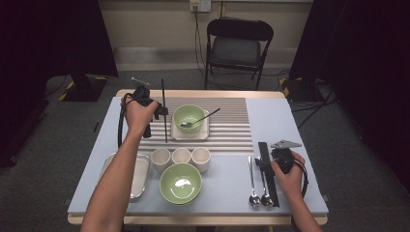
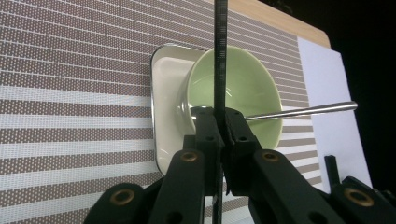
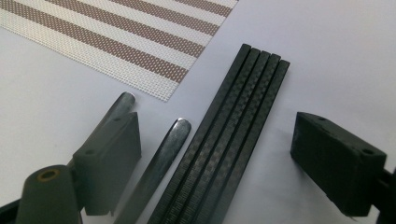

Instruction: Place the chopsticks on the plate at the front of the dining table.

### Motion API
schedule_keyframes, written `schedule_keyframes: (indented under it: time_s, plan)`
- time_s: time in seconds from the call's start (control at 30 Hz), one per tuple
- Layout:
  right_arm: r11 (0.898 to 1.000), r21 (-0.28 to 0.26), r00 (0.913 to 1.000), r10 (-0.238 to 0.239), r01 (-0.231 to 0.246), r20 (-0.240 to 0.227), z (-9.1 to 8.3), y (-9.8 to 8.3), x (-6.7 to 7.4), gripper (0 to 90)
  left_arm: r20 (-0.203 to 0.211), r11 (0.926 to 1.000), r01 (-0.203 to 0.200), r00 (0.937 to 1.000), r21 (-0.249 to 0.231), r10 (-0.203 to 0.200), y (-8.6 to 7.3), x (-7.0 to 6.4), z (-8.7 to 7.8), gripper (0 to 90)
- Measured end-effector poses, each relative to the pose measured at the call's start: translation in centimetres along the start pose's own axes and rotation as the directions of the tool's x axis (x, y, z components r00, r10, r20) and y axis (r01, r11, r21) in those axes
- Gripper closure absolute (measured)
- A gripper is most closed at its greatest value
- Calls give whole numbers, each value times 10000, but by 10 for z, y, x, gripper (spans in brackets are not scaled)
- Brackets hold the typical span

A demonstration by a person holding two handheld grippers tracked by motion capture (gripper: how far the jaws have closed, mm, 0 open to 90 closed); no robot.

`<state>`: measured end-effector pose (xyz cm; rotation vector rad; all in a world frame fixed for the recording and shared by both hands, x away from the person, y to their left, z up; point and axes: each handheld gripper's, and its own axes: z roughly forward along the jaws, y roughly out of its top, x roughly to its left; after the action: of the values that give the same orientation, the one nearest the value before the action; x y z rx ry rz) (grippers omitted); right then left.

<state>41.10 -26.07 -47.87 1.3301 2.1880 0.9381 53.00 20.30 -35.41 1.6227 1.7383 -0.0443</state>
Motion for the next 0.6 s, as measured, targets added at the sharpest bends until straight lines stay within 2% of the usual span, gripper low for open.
schedule_keyframes:
  time_s: [0.13, 0.17, 0.23, 0.27, 0.3, 0.43, 0.5, 0.6]
  plan:
    - [10000, -3, 10000, -3, 3, 1, 0, 0, 0, 149, -73, 10000, -45, 10000, -31, 45, 2, 1, 3, 863]
    - [10000, -3, 10000, -4, 4, 1, 0, 0, 0, 149, -46, 9999, 77, 10000, -82, -78, 2, 0, 4, 863]
    - [10000, 0, 10000, 0, 0, 1, 0, 0, 0, 149, -69, 10000, -95, 9999, -15, 95, 2, 1, 5, 863]
    - [10000, -1, 10000, -1, 1, -1, 0, 0, 0, 149, -114, 9999, 38, 9999, -96, -39, 2, 0, 7, 864]
    - [10000, 1, 10000, 2, -2, -4, 0, 0, 0, 149, -63, 10000, -60, 10000, -8, 60, 3, 1, 7, 863]
    - [10000, 3, 10000, 7, -7, -6, 0, 0, 0, 149, -120, 10000, -30, 9999, -86, 29, 3, 1, 11, 863]
    - [10000, 2, 10000, 5, -5, -5, 0, 0, 0, 149, -16, 10000, -48, 10000, -39, 48, 4, 2, 13, 863]
    - [10000, 2, 10000, 1, -1, -3, 0, 0, 0, 149, -109, 9999, -80, 9999, -77, 79, 4, 2, 15, 863]
